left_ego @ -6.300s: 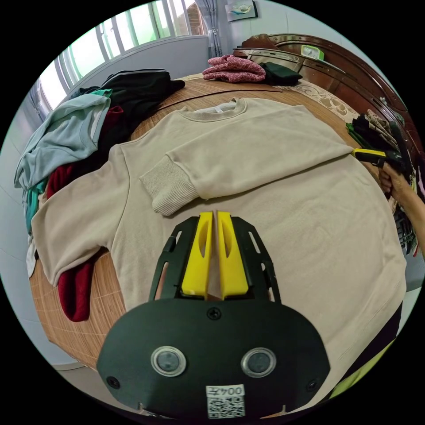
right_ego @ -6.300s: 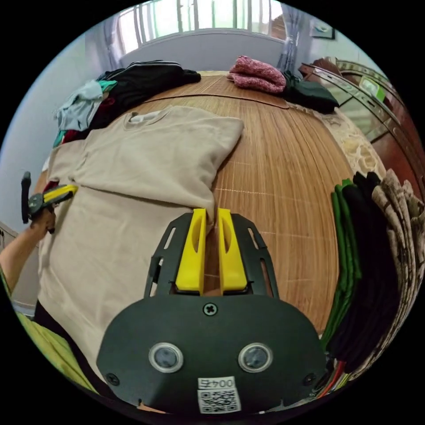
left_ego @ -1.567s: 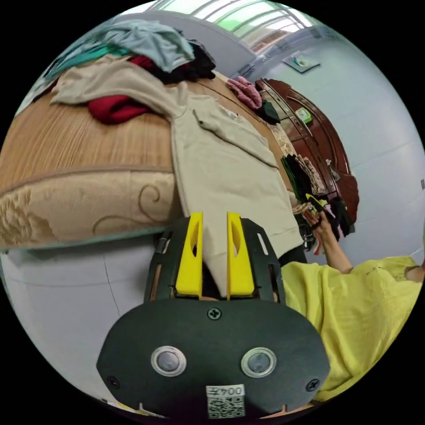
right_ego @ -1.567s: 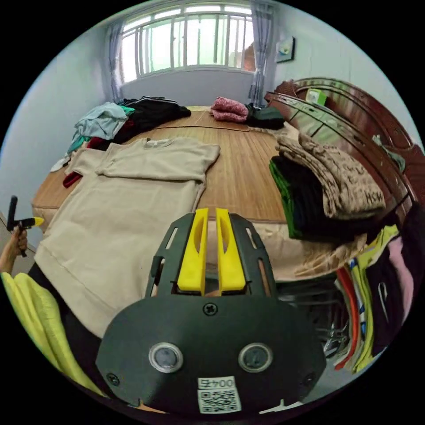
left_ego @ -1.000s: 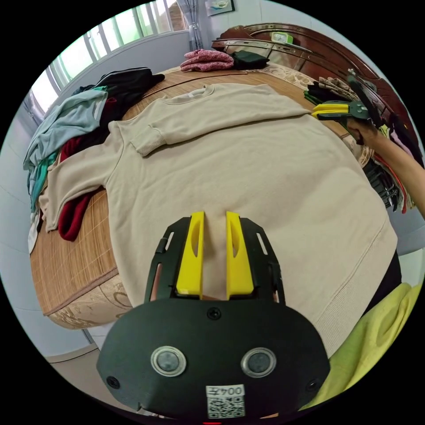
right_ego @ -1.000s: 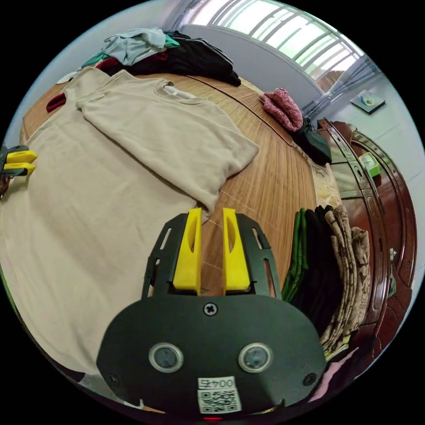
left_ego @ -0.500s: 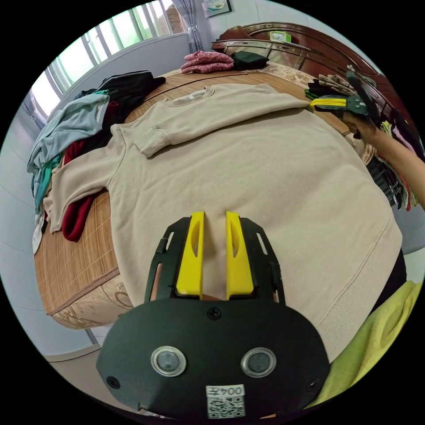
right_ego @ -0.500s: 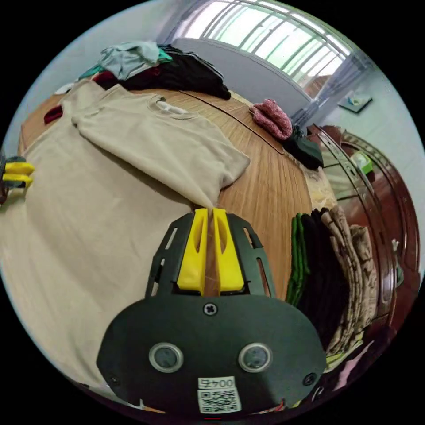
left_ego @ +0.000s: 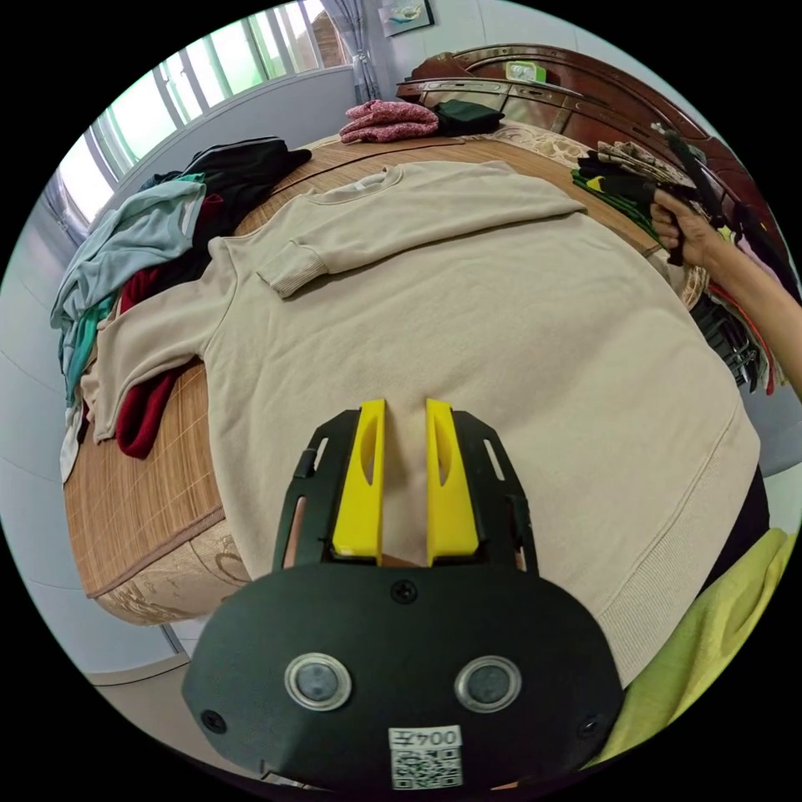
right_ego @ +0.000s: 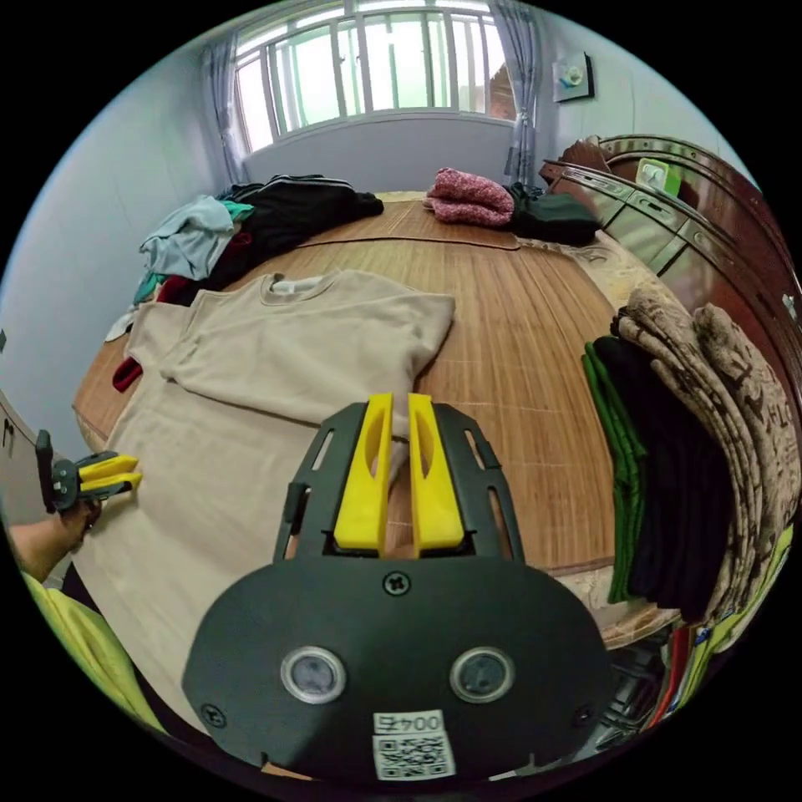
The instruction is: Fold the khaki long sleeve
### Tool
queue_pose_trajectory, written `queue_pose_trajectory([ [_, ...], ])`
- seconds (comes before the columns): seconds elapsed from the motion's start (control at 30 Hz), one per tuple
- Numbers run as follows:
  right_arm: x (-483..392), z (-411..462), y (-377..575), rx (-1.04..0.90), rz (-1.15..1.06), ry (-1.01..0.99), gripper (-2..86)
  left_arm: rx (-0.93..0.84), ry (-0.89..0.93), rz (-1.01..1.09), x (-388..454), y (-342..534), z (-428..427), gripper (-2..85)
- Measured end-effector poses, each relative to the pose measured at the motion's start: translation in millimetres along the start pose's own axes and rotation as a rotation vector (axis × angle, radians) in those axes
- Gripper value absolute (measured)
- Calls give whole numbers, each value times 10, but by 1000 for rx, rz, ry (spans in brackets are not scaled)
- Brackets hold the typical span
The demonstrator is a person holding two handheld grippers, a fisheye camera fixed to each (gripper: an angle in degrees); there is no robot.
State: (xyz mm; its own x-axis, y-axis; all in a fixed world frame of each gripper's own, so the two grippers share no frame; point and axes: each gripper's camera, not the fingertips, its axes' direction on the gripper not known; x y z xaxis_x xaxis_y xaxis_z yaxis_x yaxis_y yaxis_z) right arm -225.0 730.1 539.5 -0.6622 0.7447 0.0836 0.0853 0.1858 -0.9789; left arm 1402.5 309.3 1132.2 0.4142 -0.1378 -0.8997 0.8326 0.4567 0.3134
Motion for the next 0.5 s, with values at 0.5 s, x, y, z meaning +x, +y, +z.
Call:
queue_pose_trajectory([
  [0.5,1041,161,-1193,-72,229,-169,81,9,30,-12,-61,-45,56,77],
])
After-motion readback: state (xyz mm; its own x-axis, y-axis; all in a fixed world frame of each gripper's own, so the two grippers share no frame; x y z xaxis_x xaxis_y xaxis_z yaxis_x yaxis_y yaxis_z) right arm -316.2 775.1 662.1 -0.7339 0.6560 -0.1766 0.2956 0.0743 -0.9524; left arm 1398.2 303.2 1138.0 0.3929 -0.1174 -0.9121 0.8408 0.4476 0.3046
